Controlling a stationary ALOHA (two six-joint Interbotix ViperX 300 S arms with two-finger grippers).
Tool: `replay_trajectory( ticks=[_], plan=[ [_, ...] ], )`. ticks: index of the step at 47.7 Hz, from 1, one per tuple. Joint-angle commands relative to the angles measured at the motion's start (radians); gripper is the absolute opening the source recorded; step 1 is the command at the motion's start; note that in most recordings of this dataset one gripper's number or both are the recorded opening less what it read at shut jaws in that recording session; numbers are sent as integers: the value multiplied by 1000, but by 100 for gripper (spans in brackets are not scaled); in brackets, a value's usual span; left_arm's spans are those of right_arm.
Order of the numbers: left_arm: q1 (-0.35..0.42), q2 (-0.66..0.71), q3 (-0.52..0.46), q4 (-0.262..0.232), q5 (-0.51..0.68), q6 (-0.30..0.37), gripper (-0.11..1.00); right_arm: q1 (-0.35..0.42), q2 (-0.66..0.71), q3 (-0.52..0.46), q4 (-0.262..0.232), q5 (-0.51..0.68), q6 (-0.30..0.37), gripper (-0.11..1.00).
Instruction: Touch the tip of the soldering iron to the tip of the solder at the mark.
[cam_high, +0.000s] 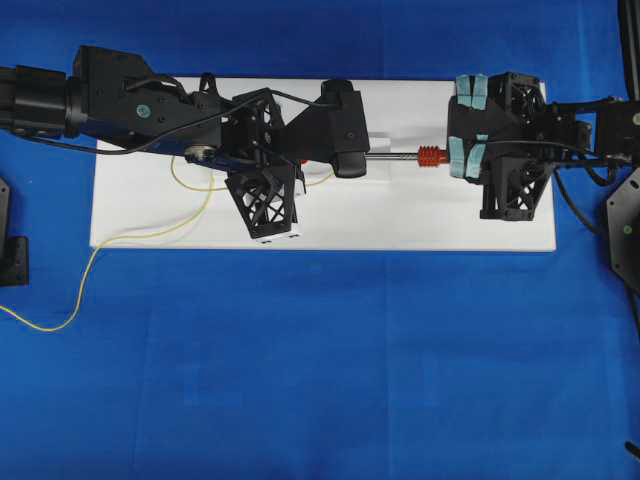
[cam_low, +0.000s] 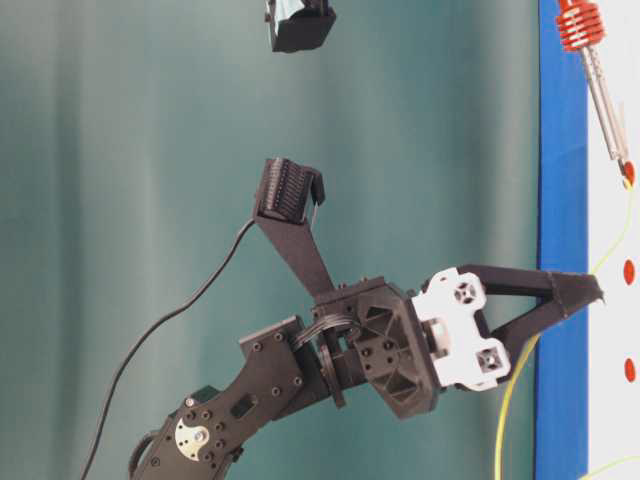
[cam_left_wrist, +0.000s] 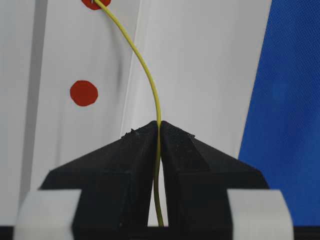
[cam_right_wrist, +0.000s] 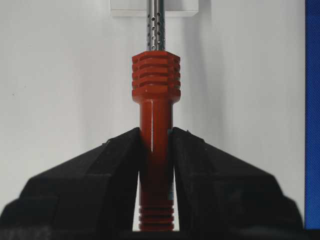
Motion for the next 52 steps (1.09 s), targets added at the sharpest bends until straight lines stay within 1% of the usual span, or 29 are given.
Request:
replay_trajectory(
  ticks=[1, 41, 47, 52],
  plan=[
    [2, -20, -11, 3, -3, 2, 2, 3, -6, -26, -2, -2, 0, 7],
    [2, -28, -9, 2, 0, 2, 2, 3, -6, -26, -2, -5, 0, 7],
    [-3, -60, -2, 2, 11, 2, 2, 3, -6, -26, -2, -6, 0, 7],
    [-11, -118, 20, 3, 14, 3, 2, 3, -6, -26, -2, -6, 0, 7]
  ],
)
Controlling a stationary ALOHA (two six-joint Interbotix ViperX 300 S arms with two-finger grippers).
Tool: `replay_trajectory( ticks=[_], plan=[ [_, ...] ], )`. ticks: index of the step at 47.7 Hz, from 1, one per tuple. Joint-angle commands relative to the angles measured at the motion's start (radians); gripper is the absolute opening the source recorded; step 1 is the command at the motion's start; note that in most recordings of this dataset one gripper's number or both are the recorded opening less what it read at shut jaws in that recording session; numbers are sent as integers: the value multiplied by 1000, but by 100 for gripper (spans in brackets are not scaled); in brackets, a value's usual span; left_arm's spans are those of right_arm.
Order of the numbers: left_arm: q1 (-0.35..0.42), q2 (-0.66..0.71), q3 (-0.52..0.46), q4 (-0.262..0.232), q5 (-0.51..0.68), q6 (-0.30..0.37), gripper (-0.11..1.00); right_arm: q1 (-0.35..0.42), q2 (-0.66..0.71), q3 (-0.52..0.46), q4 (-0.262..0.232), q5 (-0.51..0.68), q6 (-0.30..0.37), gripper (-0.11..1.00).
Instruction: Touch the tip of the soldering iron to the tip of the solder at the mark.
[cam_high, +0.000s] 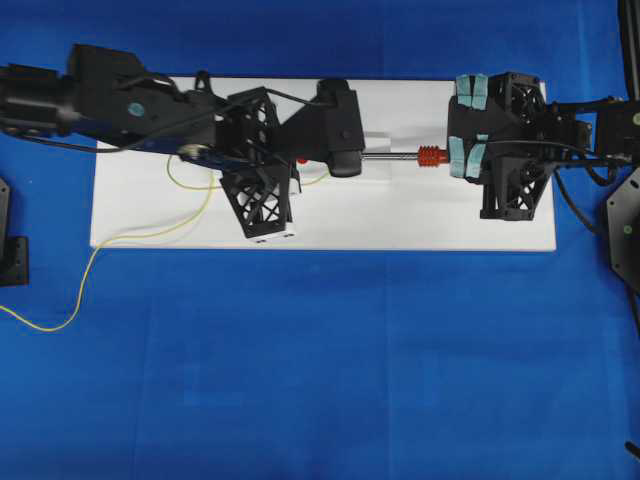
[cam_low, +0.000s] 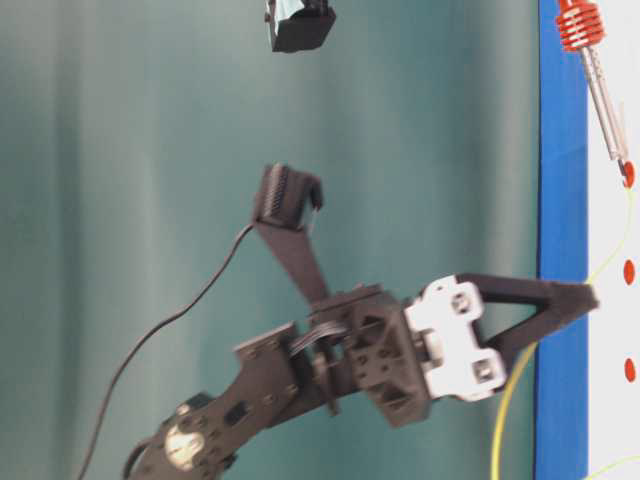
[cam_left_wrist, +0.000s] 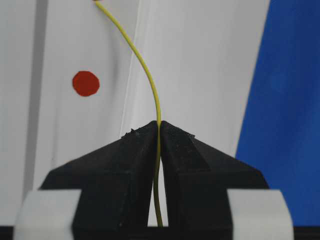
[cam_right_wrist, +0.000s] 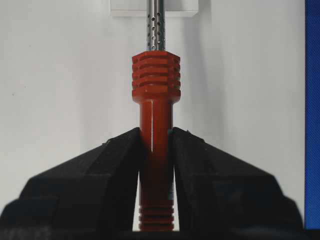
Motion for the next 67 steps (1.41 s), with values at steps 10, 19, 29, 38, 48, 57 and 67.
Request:
replay_trajectory(
  ticks=[10, 19, 29, 38, 48, 57, 67],
  plan=[
    [-12, -199, 77, 2, -12, -2, 2, 2, -6, -26, -2, -6, 0, 7],
    [-12, -307, 164, 2, -92, -8, 2, 2, -6, -28, -2, -8, 0, 7],
    [-14, -353, 232, 2, -150, -12, 2, 2, -11, -41, -3, -6, 0, 7],
    [-12, -387, 262, 2, -170, -12, 2, -3, -89, -43, -9, -3, 0, 7],
    [-12, -428, 302, 2, -206, -12, 2, -31, -247, 15, -8, -15, 3, 7],
    [-12, -460, 336, 0, -233, -14, 2, -35, -370, 61, -5, -21, 38, 7],
    [-12, -485, 365, -3, -268, -15, 2, -35, -393, 98, 0, -81, 80, 7]
  ],
)
